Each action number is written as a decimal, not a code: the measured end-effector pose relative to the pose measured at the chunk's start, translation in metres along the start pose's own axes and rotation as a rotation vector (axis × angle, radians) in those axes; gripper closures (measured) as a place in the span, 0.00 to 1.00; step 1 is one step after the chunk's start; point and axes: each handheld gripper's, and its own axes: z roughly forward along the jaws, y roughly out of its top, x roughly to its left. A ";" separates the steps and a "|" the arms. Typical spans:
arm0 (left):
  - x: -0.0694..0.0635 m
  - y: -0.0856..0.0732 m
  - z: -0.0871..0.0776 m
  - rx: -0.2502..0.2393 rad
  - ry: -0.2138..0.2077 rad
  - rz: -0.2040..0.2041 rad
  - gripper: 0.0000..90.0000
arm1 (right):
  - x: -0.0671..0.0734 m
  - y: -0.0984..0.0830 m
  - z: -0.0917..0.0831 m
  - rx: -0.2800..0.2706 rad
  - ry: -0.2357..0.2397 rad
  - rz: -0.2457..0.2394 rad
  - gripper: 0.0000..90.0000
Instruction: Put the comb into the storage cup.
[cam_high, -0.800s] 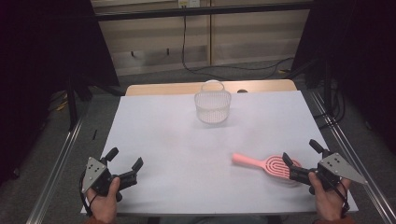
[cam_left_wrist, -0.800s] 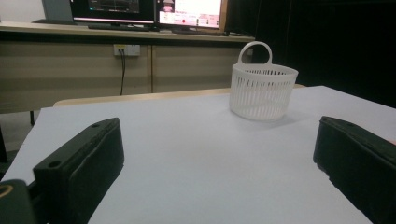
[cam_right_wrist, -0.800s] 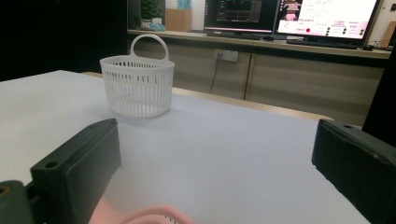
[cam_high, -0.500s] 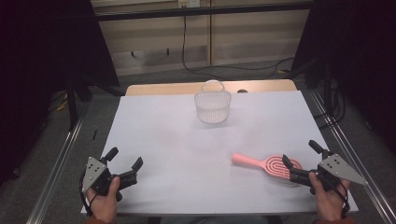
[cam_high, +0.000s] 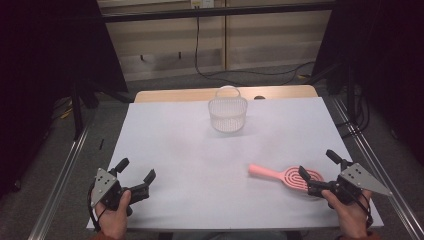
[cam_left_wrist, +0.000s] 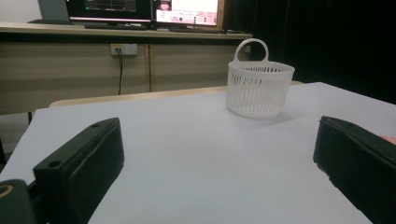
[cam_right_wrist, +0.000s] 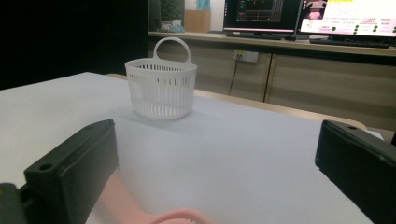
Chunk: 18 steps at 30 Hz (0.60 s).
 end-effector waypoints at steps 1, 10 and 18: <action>0.001 0.000 0.000 0.008 -0.005 0.008 0.02 | 0.002 0.002 0.003 0.022 -0.001 -0.014 0.00; 0.000 0.000 0.000 0.003 -0.017 -0.002 0.02 | 0.007 0.009 0.013 0.086 0.055 0.011 0.02; -0.001 0.000 0.000 0.017 -0.031 -0.002 0.02 | -0.002 0.013 0.026 0.159 0.114 0.049 0.03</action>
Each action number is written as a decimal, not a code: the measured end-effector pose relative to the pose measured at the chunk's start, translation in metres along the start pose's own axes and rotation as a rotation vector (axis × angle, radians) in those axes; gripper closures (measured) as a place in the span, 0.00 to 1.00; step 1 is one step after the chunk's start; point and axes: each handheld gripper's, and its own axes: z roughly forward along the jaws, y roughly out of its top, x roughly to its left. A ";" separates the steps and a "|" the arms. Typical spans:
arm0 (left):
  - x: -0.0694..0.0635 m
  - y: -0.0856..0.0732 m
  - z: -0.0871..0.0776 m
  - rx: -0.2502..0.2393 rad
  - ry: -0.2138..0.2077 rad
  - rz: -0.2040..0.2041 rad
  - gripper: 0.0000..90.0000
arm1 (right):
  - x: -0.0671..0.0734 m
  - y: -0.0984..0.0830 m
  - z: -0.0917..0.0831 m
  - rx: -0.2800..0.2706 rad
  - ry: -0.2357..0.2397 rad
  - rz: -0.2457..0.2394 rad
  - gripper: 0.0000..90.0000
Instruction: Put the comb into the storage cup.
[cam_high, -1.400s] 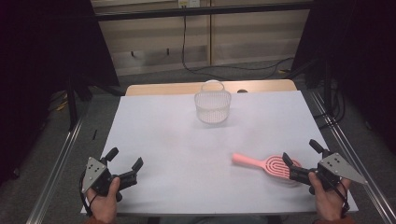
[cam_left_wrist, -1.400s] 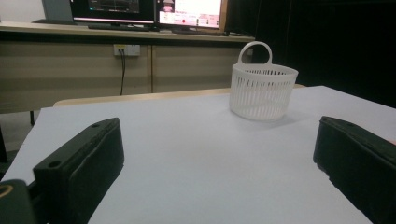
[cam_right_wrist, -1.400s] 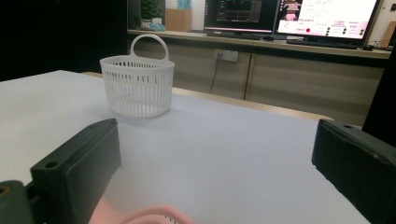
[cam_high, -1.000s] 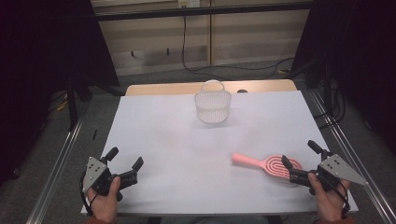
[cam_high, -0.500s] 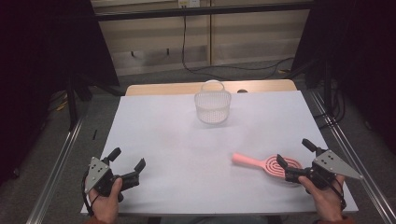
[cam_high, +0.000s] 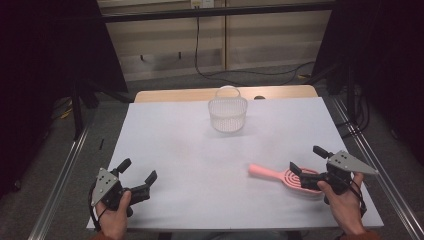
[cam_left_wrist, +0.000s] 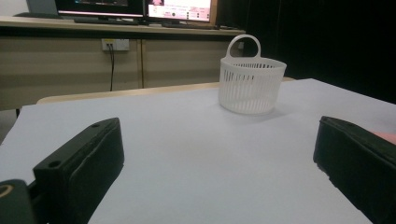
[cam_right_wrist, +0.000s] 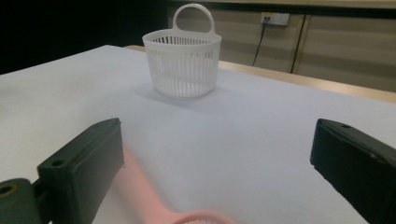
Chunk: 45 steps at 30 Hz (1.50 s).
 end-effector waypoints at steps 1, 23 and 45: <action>0.000 0.000 0.000 -0.005 0.004 -0.004 0.02 | -0.003 0.001 0.001 0.008 0.003 0.005 0.02; 0.002 0.000 0.005 0.012 0.010 0.005 0.02 | -0.021 0.030 0.033 0.263 0.105 -0.019 0.07; 0.004 -0.001 0.006 0.024 0.004 0.003 0.02 | -0.002 0.048 0.031 0.420 0.315 -0.093 0.04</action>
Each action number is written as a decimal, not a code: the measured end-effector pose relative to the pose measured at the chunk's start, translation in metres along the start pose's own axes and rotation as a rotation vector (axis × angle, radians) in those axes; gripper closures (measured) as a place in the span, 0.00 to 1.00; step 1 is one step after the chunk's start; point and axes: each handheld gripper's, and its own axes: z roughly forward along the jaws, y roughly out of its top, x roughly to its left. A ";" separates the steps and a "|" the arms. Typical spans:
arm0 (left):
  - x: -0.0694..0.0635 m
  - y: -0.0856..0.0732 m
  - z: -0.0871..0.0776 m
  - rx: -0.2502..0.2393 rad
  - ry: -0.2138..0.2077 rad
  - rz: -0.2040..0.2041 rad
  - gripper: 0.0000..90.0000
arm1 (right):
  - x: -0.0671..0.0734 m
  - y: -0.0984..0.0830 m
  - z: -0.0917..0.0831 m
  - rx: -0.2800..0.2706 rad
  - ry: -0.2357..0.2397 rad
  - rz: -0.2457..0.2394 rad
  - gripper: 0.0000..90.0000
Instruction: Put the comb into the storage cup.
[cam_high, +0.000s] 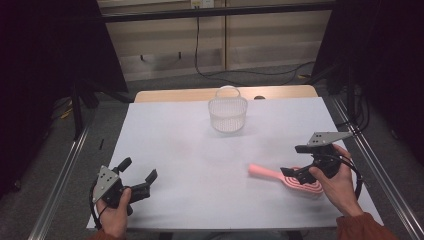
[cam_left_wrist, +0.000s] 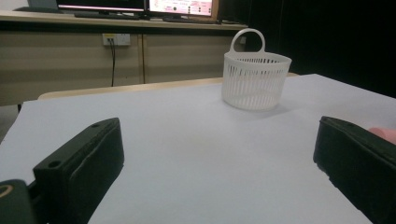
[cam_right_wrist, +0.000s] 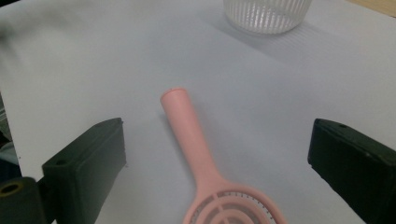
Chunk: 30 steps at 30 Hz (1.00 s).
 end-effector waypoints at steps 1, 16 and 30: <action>0.000 0.000 0.000 0.000 0.000 0.000 0.02 | 0.000 0.000 0.000 0.000 0.000 0.000 0.04; -0.001 0.001 0.001 0.005 -0.007 0.023 0.03 | -0.009 0.000 0.001 0.192 0.062 -0.075 0.10; -0.002 0.000 0.002 0.007 -0.010 0.026 0.02 | -0.017 -0.002 0.000 0.338 0.031 -0.119 0.06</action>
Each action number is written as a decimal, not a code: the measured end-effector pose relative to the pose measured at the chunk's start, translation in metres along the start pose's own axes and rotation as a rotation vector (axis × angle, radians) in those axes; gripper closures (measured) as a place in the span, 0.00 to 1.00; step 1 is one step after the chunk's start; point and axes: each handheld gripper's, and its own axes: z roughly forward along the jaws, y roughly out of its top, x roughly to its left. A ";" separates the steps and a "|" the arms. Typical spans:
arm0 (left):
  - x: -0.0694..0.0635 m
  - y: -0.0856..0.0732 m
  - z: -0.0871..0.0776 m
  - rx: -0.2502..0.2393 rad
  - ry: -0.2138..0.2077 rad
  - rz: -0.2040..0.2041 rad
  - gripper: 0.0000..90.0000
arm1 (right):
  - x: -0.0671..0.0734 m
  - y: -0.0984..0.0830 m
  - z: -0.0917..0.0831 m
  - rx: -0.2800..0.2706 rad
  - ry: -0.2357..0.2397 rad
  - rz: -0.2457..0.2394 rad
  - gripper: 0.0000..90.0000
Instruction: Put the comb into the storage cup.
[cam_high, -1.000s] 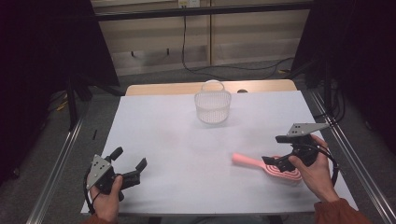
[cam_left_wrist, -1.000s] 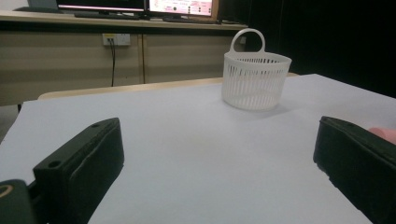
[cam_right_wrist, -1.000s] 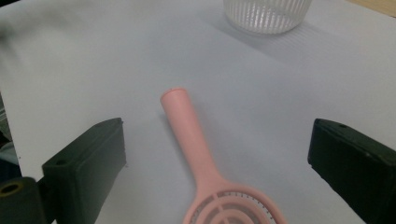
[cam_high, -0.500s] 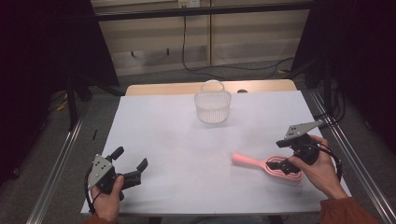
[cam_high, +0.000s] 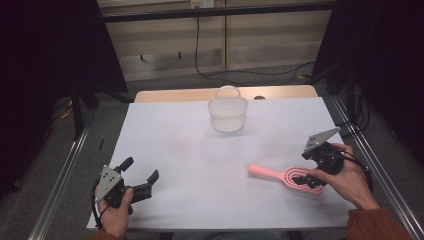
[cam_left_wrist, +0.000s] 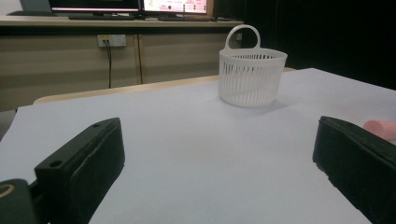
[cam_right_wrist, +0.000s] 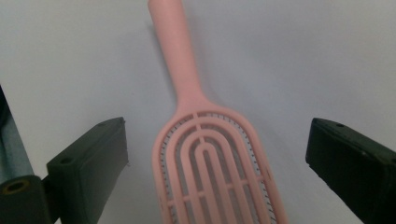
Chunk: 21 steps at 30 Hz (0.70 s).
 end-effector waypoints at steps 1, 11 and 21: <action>0.000 0.000 0.000 0.002 0.000 -0.001 0.03 | 0.000 0.001 0.000 0.010 -0.003 -0.004 0.06; -0.001 0.000 0.000 0.006 -0.003 0.009 0.03 | -0.002 0.000 0.012 0.083 0.017 -0.012 0.06; -0.002 -0.001 0.002 0.020 -0.012 0.018 0.02 | 0.002 -0.001 0.030 0.195 0.008 -0.070 0.06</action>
